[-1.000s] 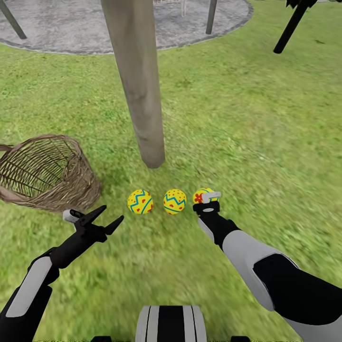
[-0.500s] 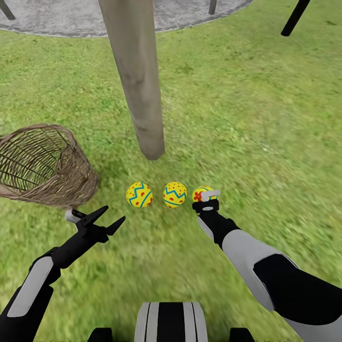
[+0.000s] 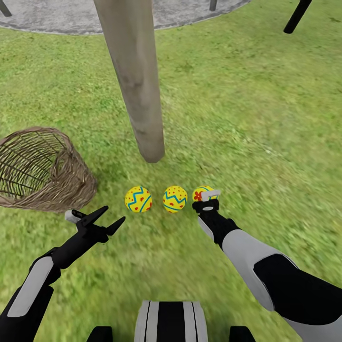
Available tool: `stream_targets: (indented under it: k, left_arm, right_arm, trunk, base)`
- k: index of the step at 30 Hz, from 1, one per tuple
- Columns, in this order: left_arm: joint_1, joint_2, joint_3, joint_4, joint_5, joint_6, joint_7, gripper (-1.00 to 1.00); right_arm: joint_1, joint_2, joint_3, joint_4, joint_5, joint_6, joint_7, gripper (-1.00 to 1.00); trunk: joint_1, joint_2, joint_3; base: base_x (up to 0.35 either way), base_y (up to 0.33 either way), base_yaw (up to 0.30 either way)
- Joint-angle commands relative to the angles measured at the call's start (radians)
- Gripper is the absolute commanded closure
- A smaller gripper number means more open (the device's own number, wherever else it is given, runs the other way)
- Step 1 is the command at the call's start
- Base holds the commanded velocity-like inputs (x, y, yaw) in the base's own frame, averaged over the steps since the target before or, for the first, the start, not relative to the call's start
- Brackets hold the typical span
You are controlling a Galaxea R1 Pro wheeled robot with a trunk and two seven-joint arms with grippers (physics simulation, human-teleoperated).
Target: Take the three Easter eggs out of the wicker basket on the lawn in the garden, then place them on the lawn next to a single tree (choose any tree) so that all three eggs are next to the same tree and none are left in the basket.
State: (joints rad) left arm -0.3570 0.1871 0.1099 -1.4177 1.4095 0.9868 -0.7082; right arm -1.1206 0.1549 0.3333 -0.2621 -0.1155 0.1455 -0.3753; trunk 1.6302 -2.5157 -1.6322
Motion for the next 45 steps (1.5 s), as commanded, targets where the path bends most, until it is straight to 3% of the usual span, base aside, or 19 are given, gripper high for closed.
stream_targets:
  k: [1, 5, 18, 27, 28, 45]
  left_arm:
    - [0.0, 0.0, 0.001, 0.0, -0.001, 0.004, -0.003, -1.0]
    - [0.0, 0.0, 0.001, -0.001, -0.001, 0.003, -0.004, -1.0]
    - [0.0, 0.0, 0.001, -0.003, -0.001, 0.003, -0.003, -1.0]
    - [0.0, 0.0, 0.001, 0.0, -0.001, 0.003, -0.004, -1.0]
    - [0.0, 0.0, 0.001, 0.0, -0.001, 0.003, -0.004, -1.0]
    - [0.0, 0.0, 0.001, 0.002, 0.001, 0.003, -0.004, -1.0]
  right_arm:
    - [0.0, 0.0, 0.009, -0.002, -0.01, 0.005, -0.007, 1.0]
    - [0.0, -0.001, 0.009, -0.002, -0.01, 0.009, -0.007, 1.0]
    - [0.001, 0.0, 0.01, -0.002, -0.01, 0.011, -0.005, 1.0]
    - [0.0, -0.001, 0.009, -0.002, -0.01, 0.012, -0.007, 1.0]
    - [0.0, -0.001, 0.009, -0.002, -0.011, 0.012, -0.007, -1.0]
    - [0.0, -0.002, 0.009, -0.002, -0.013, 0.012, -0.007, -1.0]
  trunk:
    - [0.0, 0.0, -0.001]
    - [0.0, 0.0, -0.001]
    - [0.006, -0.003, -0.051]
    - [0.006, -0.003, -0.051]
    - [0.006, -0.003, -0.051]
    - [0.0, 0.0, 0.007]
  base:
    - [0.159, 0.0, 0.0]
    - [0.022, 0.0, 0.0]
    - [0.0, 0.0, 0.0]
    - [0.0, 0.0, 0.0]
    - [0.0, 0.0, 0.0]
    - [0.0, 0.0, 0.0]
